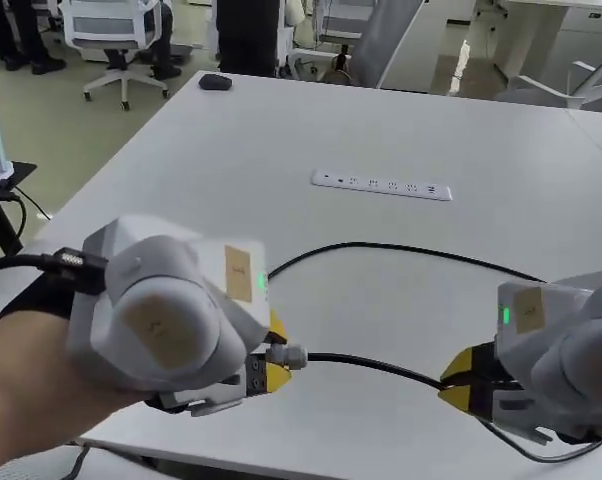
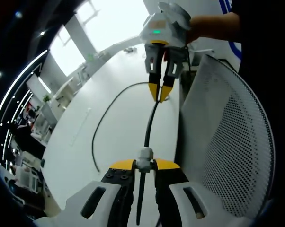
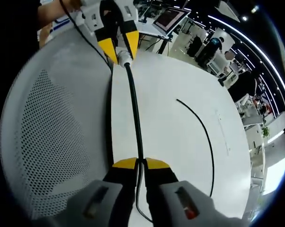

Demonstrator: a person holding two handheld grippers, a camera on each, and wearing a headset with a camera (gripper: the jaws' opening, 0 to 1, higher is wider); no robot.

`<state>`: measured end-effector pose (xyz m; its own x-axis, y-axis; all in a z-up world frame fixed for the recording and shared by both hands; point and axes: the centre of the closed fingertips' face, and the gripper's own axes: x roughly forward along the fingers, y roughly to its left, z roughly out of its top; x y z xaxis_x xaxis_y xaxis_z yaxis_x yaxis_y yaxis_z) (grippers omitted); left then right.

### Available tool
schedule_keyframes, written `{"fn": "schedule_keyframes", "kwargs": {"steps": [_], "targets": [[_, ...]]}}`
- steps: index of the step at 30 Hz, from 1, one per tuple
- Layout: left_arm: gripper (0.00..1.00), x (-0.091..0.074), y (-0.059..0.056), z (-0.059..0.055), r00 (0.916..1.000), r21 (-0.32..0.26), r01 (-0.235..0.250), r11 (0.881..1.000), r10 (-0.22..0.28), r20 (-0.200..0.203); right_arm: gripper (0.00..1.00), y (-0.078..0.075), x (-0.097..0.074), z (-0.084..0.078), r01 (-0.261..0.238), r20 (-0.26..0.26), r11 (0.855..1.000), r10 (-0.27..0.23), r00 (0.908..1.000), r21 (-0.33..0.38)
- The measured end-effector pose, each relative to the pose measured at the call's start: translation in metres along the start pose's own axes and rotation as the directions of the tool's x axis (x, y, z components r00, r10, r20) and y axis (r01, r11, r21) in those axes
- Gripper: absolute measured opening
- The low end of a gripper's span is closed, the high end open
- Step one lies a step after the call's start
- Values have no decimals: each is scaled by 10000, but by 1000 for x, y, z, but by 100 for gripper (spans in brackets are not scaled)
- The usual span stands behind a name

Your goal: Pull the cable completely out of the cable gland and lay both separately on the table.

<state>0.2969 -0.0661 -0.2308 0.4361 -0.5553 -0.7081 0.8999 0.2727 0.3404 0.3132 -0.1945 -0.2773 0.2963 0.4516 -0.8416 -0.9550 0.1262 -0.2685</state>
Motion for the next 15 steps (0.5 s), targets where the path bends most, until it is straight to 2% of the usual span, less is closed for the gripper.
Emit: {"fn": "schedule_keyframes", "kwargs": {"steps": [3,5,7,9,11,13,15], "targets": [[16,0,-1,0,10000,-16,25,10000,-25,-6,4,2,2,-5,-210,-255,9996,214,9994,168],[16,2,-3,1,10000,-22,65,10000,-65,9,5,11,5,3,-699,-26,9975,699,9976,92],[16,6,-7,-1,9996,55,267,9996,-266,-127,12,14,8,24,-751,354,9972,750,9966,-7],[16,9,-8,-3,9992,112,328,9994,-325,-247,17,19,11,55,-990,1114,9951,988,9888,-43],[16,11,-10,-3,9989,97,396,9992,-394,-241,18,27,13,82,-1302,1889,9914,1301,9734,-118],[16,12,-11,-1,9989,121,413,9991,-410,-234,20,33,15,100,-1523,2404,9883,1500,9590,-88],[16,12,-12,0,9989,169,417,9990,-413,-229,19,33,18,107,-1443,2428,9895,1390,9601,39]]}}
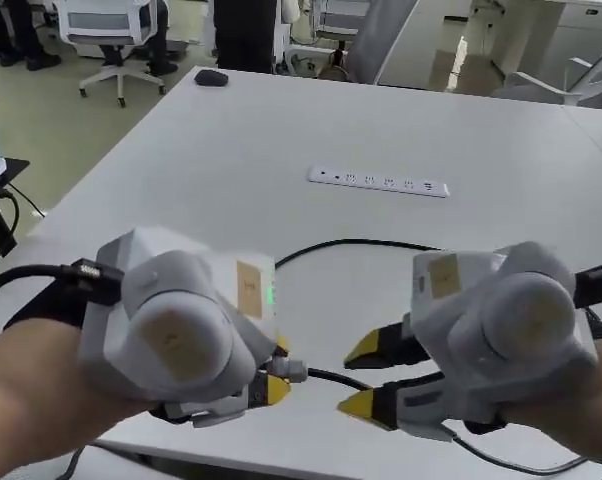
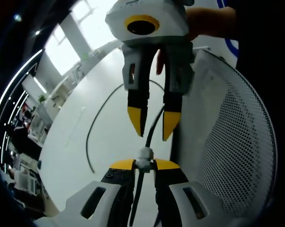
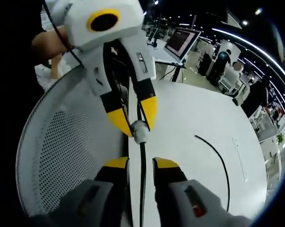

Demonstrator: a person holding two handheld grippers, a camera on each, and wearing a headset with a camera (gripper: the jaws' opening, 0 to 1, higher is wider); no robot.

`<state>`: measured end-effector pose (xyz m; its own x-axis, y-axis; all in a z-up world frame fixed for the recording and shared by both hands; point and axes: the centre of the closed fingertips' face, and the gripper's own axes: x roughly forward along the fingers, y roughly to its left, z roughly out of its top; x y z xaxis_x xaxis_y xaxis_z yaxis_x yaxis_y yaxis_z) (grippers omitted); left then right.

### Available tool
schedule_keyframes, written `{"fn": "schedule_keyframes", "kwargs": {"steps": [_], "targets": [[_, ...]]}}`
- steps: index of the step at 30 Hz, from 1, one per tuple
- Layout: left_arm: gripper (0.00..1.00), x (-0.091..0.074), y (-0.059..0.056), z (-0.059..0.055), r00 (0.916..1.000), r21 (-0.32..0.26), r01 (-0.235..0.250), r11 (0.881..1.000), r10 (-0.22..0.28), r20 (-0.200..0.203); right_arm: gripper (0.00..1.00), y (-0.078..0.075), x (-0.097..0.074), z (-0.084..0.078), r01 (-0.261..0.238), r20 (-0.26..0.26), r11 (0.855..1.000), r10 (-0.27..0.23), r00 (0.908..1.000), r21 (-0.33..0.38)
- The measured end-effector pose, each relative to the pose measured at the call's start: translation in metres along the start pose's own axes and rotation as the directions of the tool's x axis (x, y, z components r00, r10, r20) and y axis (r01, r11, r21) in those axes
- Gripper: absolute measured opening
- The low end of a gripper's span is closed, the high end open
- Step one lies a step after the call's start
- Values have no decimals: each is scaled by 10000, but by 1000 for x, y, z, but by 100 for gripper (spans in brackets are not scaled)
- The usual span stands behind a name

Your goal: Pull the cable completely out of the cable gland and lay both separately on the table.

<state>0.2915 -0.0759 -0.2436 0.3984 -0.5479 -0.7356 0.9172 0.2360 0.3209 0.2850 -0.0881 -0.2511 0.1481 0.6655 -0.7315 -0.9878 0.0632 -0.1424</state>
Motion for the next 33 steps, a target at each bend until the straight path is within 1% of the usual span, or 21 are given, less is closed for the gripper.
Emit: {"fn": "schedule_keyframes", "kwargs": {"steps": [1,2,4,5,6,8,11,17,18,20,22,25,28,33], "targets": [[16,0,-1,1,10000,21,6,10000,-6,16,19,1,2,3,10,59,10000,-10,10000,-9],[16,0,-1,1,10000,22,5,10000,-5,37,18,3,3,6,-16,137,9999,18,9999,-167],[16,-1,-1,2,10000,-3,-23,10000,23,59,16,1,4,5,62,26,9997,-61,10000,-244],[16,-1,-1,2,10000,-8,-34,10000,35,55,14,-2,4,4,205,-64,9994,-207,9998,-266],[16,-1,-1,2,10000,-7,-36,10000,36,54,11,-2,4,3,240,-97,9991,-244,9997,-354],[16,-1,-2,1,10000,-10,-27,10000,27,63,4,-2,3,1,149,-136,9987,-156,9998,-479],[16,-1,-3,1,9999,-41,15,10000,-15,101,3,0,4,0,70,-43,9983,-73,10000,-572],[16,-1,-5,2,9999,20,83,10000,-83,127,3,1,3,-2,54,89,9991,-50,9999,-421],[16,-1,-4,1,9999,18,71,10000,-71,72,3,1,3,-4,73,9,9991,-72,10000,-414],[16,-2,-1,-4,9999,99,-17,9999,19,-118,3,-2,2,-14,185,-410,9982,-209,9989,-570],[16,-4,2,-8,9999,30,-74,10000,75,-151,3,-5,1,-22,239,-611,9980,-274,9978,-581],[16,-7,5,-11,9998,-79,-151,9999,150,-129,3,-8,0,-31,289,-644,9988,-314,9974,-400],[16,-9,7,-14,9995,-134,-233,9996,230,-212,3,-9,-1,-39,363,-727,9992,-376,9966,-192],[16,-10,8,-16,9993,-197,-294,9994,290,-230,3,-10,-3,-52,455,-878,9989,-446,9951,86]]}}
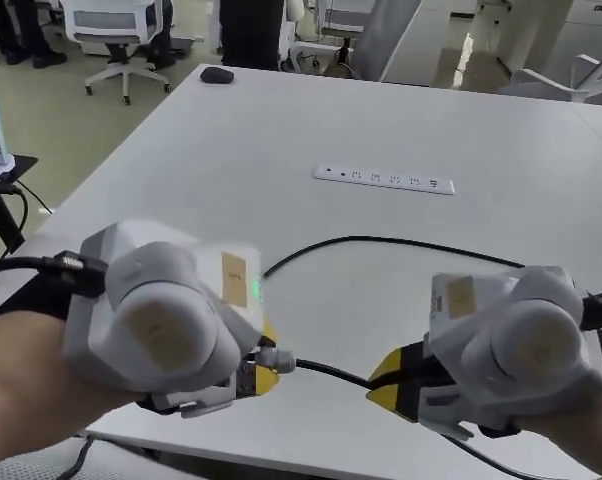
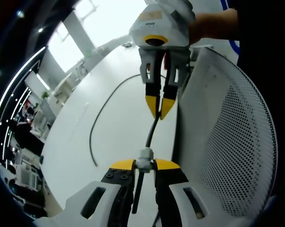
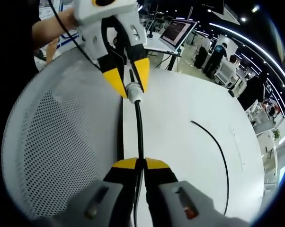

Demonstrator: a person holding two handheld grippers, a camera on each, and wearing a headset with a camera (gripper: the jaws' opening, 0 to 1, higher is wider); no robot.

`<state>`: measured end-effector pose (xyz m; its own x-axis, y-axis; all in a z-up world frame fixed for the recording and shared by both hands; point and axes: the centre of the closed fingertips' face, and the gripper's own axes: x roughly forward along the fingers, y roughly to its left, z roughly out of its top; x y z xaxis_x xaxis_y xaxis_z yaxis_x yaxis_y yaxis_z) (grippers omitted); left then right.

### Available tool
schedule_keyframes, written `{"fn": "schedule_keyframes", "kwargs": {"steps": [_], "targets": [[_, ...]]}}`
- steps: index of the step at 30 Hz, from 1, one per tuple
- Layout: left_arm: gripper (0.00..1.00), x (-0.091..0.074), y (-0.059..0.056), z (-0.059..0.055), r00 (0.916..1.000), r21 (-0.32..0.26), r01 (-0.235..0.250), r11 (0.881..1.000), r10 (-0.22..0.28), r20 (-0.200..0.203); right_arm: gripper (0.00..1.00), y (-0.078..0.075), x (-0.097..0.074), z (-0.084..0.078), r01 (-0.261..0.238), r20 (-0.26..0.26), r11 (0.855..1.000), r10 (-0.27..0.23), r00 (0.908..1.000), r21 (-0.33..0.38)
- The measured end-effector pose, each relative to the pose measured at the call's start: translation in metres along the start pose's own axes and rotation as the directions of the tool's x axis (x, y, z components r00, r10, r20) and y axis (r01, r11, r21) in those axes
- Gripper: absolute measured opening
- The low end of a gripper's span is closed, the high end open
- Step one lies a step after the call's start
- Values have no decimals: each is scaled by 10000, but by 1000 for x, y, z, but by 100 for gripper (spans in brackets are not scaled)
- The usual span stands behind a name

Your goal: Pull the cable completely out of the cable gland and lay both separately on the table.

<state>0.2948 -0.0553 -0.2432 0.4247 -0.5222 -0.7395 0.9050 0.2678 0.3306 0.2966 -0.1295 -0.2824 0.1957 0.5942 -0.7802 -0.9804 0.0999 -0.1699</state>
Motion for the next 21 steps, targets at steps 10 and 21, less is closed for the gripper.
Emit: {"fn": "schedule_keyframes", "kwargs": {"steps": [10,21], "targets": [[16,-4,5,-5,9998,-137,-167,9998,165,-107,3,-6,-8,-34,231,-678,9989,-204,9975,400],[16,-5,11,-7,9995,-168,-284,9995,281,-152,3,-12,-19,-66,534,-1274,9953,-429,9909,808]]}}
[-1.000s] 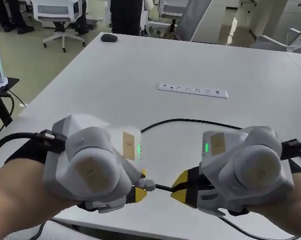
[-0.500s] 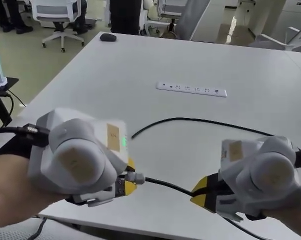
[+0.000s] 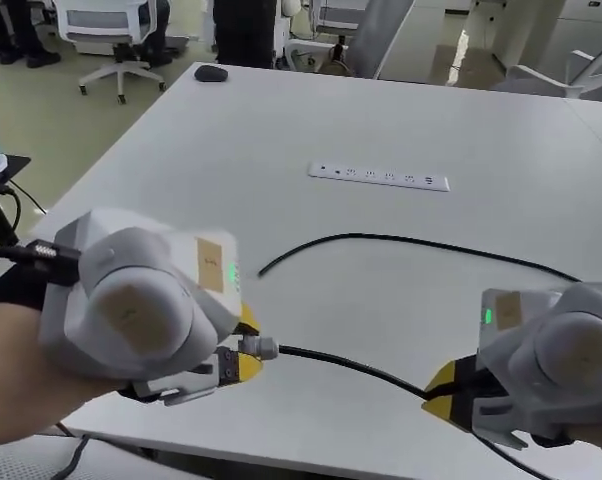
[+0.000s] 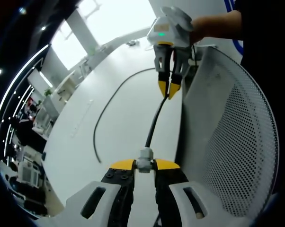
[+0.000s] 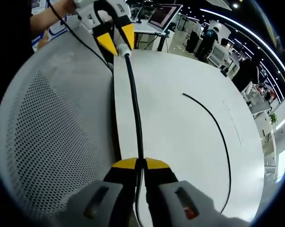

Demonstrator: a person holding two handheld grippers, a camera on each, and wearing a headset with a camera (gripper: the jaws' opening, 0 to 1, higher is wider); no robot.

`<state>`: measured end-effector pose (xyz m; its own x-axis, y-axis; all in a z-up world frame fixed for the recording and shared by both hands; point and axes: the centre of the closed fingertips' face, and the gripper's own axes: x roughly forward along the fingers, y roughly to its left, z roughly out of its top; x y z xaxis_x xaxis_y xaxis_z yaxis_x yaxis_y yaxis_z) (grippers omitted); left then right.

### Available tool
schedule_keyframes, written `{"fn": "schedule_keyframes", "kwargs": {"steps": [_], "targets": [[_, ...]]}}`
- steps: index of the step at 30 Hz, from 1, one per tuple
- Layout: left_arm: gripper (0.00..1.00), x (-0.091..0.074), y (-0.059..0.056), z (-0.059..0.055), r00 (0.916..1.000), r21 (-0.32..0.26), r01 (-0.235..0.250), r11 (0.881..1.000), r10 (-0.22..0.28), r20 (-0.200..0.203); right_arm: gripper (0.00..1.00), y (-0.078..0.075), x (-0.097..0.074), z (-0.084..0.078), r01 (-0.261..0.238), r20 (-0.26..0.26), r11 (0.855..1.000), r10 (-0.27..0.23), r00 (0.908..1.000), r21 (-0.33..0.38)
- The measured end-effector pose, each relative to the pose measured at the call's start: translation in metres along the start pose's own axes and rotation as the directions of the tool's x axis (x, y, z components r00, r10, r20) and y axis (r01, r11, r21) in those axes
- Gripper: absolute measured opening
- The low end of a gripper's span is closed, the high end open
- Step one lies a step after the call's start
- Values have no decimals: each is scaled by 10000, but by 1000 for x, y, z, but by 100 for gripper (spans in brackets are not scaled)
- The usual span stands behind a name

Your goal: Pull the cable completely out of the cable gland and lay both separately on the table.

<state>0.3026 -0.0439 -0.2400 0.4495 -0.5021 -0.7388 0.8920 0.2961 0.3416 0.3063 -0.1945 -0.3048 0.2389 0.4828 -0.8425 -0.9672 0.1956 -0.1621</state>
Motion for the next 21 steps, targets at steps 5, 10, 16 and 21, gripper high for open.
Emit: {"fn": "schedule_keyframes", "kwargs": {"steps": [5,10,16,21], "targets": [[16,-3,2,-3,10000,-18,-37,10000,37,-46,3,-12,-8,-16,282,-251,9992,-275,9993,286],[16,-2,2,-5,9999,-22,-78,10000,78,-113,3,-27,-11,-23,519,-231,9947,-501,9985,890],[16,4,-6,4,9994,32,206,9998,-207,292,3,-53,8,-25,731,-249,9861,-702,9972,1494],[17,16,-17,3,9989,285,453,9986,-455,77,3,-89,41,-36,1118,-480,9653,-1034,9935,2359]]}}
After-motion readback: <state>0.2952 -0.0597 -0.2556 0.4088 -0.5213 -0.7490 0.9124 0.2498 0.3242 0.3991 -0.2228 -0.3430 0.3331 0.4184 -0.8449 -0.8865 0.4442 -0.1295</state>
